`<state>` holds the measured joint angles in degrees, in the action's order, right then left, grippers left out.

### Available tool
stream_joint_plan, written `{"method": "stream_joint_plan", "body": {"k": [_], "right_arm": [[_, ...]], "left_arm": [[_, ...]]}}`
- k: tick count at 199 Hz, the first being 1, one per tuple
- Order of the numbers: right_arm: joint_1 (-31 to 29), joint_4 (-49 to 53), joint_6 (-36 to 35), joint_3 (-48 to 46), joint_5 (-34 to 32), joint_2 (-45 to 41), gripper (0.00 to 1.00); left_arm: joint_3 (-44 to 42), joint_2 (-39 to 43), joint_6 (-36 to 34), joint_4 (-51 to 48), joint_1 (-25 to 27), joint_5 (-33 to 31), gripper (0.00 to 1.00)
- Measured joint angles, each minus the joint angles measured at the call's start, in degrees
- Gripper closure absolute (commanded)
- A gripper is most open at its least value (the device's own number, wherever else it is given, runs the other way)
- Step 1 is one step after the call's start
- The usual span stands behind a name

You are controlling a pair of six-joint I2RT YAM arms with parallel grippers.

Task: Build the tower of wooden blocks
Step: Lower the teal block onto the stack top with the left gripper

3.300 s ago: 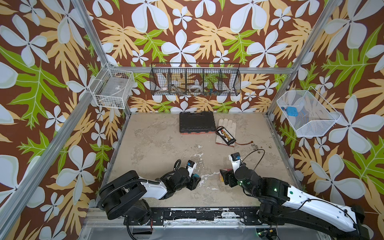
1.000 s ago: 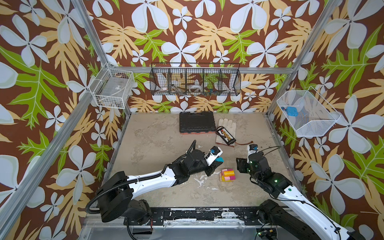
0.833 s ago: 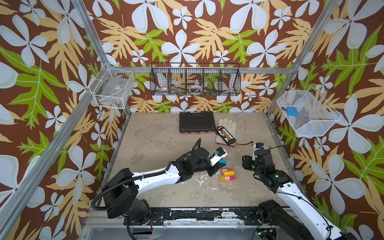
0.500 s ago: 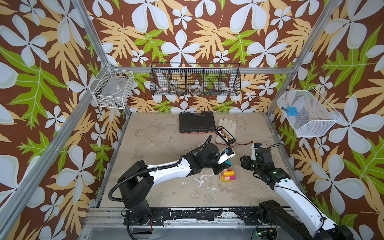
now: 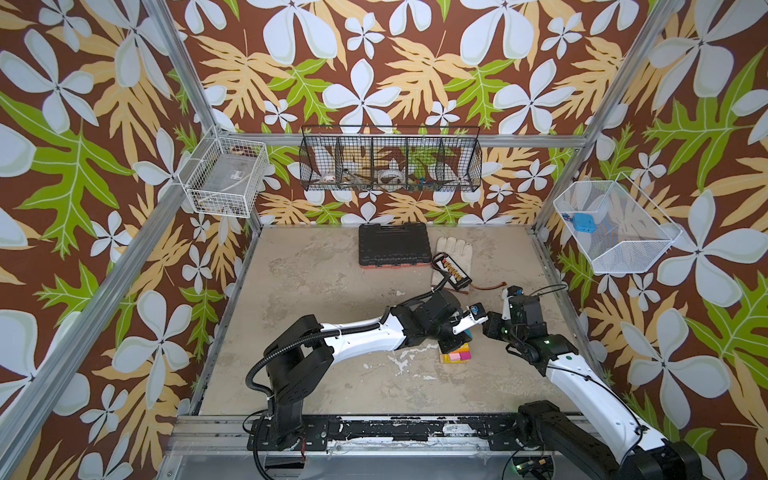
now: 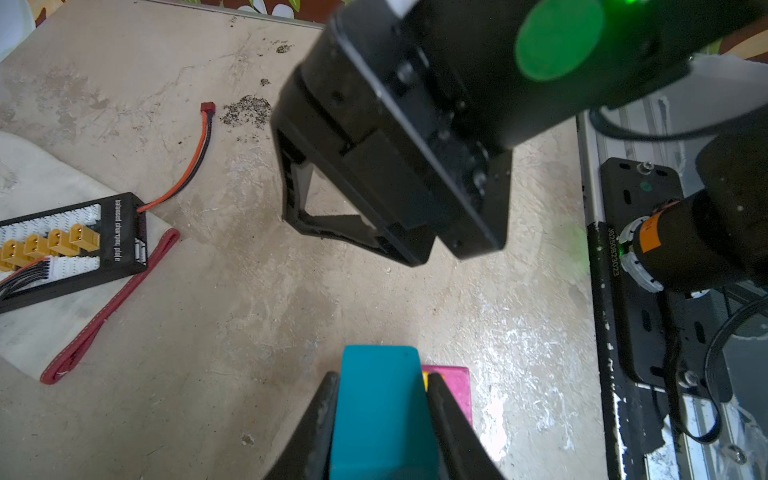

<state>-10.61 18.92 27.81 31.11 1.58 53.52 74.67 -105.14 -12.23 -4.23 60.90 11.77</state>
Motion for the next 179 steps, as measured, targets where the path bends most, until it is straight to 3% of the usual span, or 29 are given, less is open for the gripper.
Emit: {"method": "stream_joint_plan", "body": {"k": [73,179], "right_arm": [[0.07,-0.13,0.00,-0.11,1.16,0.00,0.48],[0.11,-0.26,0.00,-0.22,1.42,0.17,0.47]], "left_arm": [[-1.01,0.35,2.38,-1.92,2.93,-4.37,1.00],[-1.97,0.24,2.51,-1.92,3.61,-5.70,1.00]]}}
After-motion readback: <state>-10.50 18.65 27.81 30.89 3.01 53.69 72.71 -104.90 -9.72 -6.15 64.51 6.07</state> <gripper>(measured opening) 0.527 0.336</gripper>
